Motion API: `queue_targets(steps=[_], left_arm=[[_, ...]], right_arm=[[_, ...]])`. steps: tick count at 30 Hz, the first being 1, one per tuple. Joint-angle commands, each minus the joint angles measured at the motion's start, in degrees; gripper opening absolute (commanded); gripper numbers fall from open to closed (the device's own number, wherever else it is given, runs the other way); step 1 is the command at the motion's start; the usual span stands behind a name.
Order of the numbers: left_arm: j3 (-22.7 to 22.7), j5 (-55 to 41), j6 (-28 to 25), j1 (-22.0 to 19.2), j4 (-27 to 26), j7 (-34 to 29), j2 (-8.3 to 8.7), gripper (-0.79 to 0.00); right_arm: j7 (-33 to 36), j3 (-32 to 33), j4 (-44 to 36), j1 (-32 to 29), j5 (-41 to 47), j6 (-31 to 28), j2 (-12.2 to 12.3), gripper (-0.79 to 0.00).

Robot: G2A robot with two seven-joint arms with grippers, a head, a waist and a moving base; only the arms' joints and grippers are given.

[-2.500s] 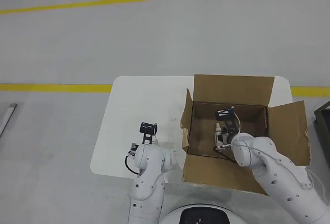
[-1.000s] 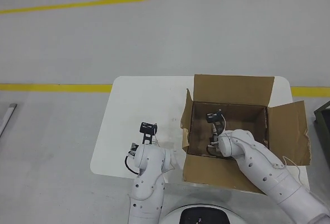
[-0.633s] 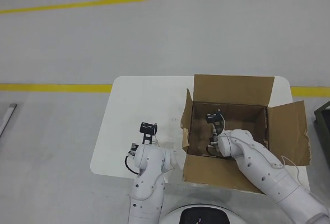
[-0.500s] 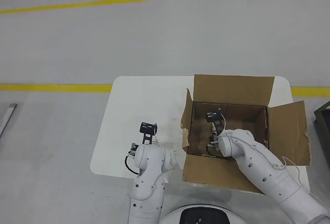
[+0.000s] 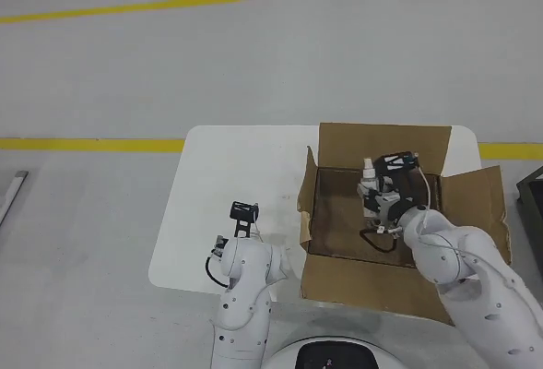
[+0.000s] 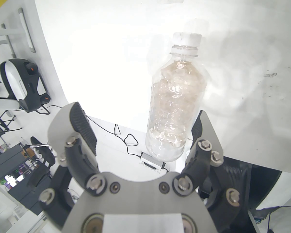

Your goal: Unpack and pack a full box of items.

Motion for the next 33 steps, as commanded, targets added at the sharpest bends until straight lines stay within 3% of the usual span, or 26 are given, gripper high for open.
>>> queue_targets(steps=[1, 16, 19, 25, 30, 33], left_arm=[[0.0, 0.0, 0.0, 0.0, 0.0, 0.0, 0.0, 0.0], [0.0, 0.0, 0.0, 0.0, 0.0, 0.0, 0.0, 0.0], [0.0, 0.0, 0.0, 0.0, 0.0, 0.0, 0.0, 0.0], [0.0, 0.0, 0.0, 0.0, 0.0, 0.0, 0.0, 0.0], [0.0, 0.0, 0.0, 0.0, 0.0, 0.0, 0.0, 0.0], [0.0, 0.0, 0.0, 0.0, 0.0, 0.0, 0.0, 0.0]], right_arm=[[-2.2, 2.1, -2.1, -2.67, 0.51, -1.07, 0.21, -0.785], [-4.93, 3.93, -4.49, -3.73, 0.96, -1.47, 0.32, -0.785], [-5.83, 9.31, -9.43, -5.32, 2.84, -0.53, 0.61, -0.785], [-4.04, 26.2, -18.54, -10.81, 10.04, -2.52, 1.42, -0.785], [0.73, 38.53, -19.97, -16.63, 15.65, -10.0, 2.07, -0.785], [2.64, 42.12, -19.54, -20.72, 18.15, -15.68, 2.28, -0.785]])
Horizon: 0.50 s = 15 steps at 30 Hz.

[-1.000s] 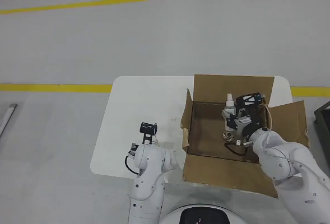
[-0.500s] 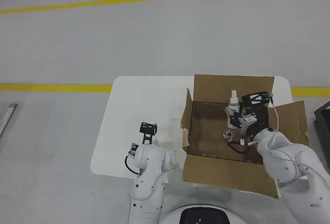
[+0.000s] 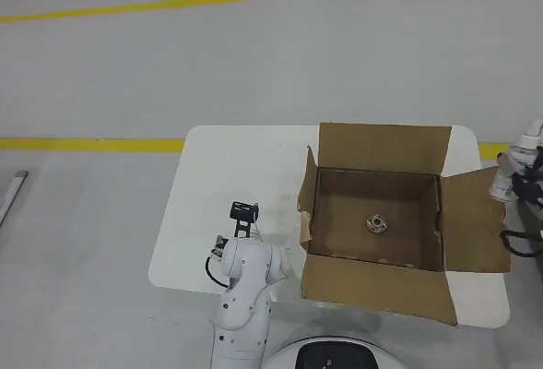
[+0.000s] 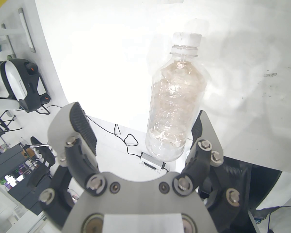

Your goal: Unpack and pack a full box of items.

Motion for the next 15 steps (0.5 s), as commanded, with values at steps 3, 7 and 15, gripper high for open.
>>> queue_targets(steps=[3, 7, 15], left_arm=[[0.0, 0.0, 0.0, 0.0, 0.0, 0.0, 0.0, 0.0], [0.0, 0.0, 0.0, 0.0, 0.0, 0.0, 0.0, 0.0], [0.0, 0.0, 0.0, 0.0, 0.0, 0.0, 0.0, 0.0]], right_arm=[[0.39, 1.32, 0.34, -1.69, 0.93, -2.2, 0.05, -0.785], [0.39, 1.32, 0.34, -1.69, 0.93, -2.2, 0.05, -0.785], [-0.25, 1.04, -0.22, -2.46, 1.48, -3.16, 0.11, -0.785]])
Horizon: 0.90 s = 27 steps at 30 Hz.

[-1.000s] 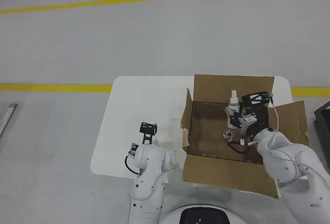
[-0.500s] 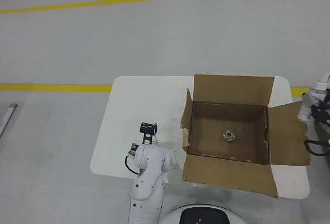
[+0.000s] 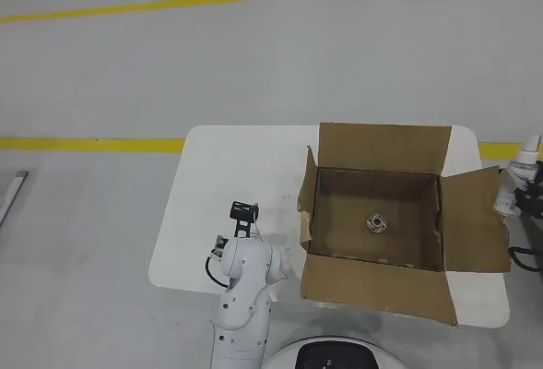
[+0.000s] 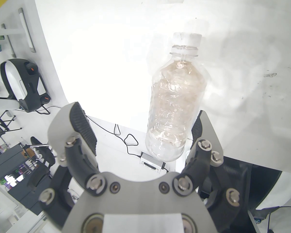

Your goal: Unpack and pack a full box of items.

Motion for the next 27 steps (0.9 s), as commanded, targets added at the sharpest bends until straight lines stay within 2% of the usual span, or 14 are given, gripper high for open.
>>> queue_targets(steps=[1, 10, 14, 18, 20, 27], left_arm=[[0.0, 0.0, 0.0, 0.0, 0.0, 0.0, 0.0, 0.0], [0.0, 0.0, 0.0, 0.0, 0.0, 0.0, 0.0, 0.0], [0.0, 0.0, 0.0, 0.0, 0.0, 0.0, 0.0, 0.0], [0.0, 0.0, 0.0, 0.0, 0.0, 0.0, 0.0, 0.0], [0.0, 0.0, 0.0, 0.0, 0.0, 0.0, 0.0, 0.0], [0.0, 0.0, 0.0, 0.0, 0.0, 0.0, 0.0, 0.0]], right_arm=[[-0.17, 0.67, -0.23, -0.8, -0.43, -0.6, 0.1, -0.785], [3.06, 11.9, 5.08, -8.07, 1.51, -5.03, 0.5, -0.785], [5.02, 13.69, 7.24, -12.15, 0.76, -6.47, 0.47, -0.785], [4.41, 10.46, 9.99, -15.16, -2.23, -6.05, 0.2, -0.785], [3.86, 8.18, 10.78, -16.45, -6.66, -5.24, 0.13, -0.785], [1.92, -0.58, 13.73, -17.81, -12.79, -3.18, -0.21, -0.785]])
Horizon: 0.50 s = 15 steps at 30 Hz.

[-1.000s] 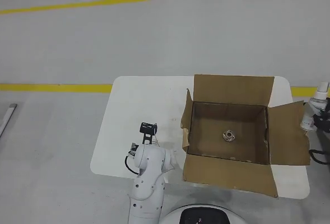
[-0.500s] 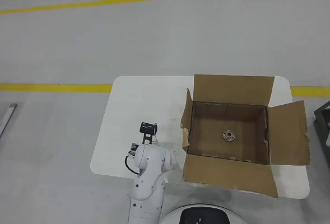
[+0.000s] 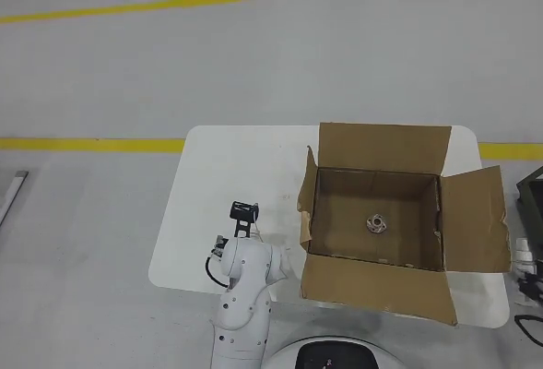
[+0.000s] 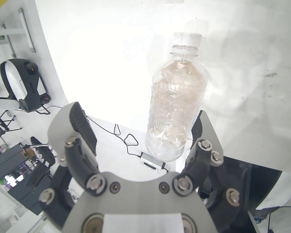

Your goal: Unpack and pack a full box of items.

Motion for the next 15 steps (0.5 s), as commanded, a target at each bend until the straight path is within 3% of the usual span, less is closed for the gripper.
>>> queue_targets(steps=[1, 15], left_arm=[[0.0, 0.0, 0.0, 0.0, 0.0, 0.0, 0.0, 0.0], [0.0, 0.0, 0.0, 0.0, 0.0, 0.0, 0.0, 0.0]], right_arm=[[-0.38, -1.5, 0.49, 0.09, -1.63, 0.0, 0.02, -0.785], [-3.59, -11.04, 8.19, 4.1, -11.25, 1.12, 0.14, -0.785]])
